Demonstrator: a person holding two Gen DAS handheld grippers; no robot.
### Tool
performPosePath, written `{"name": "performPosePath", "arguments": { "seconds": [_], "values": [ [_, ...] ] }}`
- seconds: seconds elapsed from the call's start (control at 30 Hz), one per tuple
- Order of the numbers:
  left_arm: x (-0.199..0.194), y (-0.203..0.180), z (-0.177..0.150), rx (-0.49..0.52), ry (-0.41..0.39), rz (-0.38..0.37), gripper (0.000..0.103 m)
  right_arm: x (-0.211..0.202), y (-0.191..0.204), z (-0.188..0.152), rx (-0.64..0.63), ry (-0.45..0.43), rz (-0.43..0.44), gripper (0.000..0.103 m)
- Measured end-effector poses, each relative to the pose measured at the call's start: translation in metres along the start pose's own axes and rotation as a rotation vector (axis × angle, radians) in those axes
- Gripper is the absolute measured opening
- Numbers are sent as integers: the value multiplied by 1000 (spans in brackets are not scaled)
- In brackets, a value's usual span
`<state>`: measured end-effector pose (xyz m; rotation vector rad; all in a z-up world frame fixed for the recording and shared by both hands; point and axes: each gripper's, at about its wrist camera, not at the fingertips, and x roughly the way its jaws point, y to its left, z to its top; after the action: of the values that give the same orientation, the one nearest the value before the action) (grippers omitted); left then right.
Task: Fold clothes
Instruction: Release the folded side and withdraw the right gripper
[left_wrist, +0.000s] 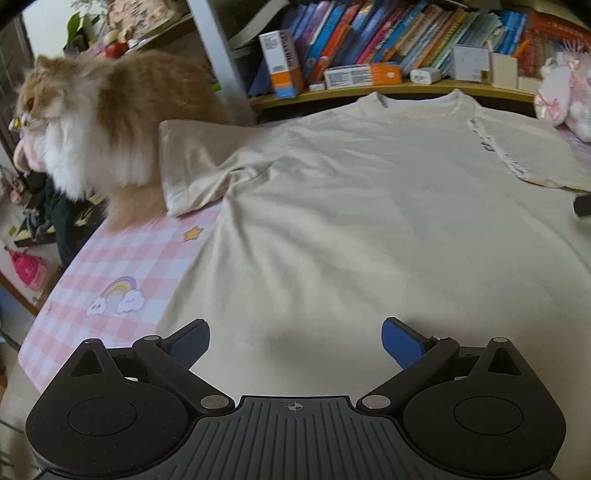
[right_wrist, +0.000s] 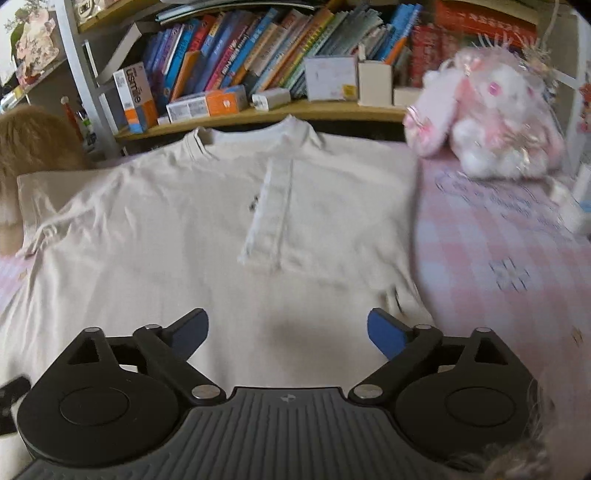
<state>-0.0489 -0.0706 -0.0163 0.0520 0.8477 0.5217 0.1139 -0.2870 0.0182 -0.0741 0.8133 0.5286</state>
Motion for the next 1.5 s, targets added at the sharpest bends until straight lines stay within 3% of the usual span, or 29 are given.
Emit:
{"name": "performPosePath", "arguments": {
  "seconds": [0.23, 0.57, 0.77, 1.13, 1.5],
  "values": [
    [-10, -25, 4, 43, -14, -34, 101, -15, -1, -31, -105, 1, -31, 101],
    [-12, -30, 8, 37, -16, -81, 101, -25, -12, -41, -99, 13, -53, 103],
    [-5, -26, 14, 62, -39, -141, 101, -32, -13, -45, -67, 6, -120, 103],
    [11, 39, 31, 71, -110, -296, 101, -35, 22, -54, 120, 21, -262, 103],
    [42, 125, 41, -60, -105, -365, 101, -35, 103, -68, 125, 17, -332, 103]
  ]
}}
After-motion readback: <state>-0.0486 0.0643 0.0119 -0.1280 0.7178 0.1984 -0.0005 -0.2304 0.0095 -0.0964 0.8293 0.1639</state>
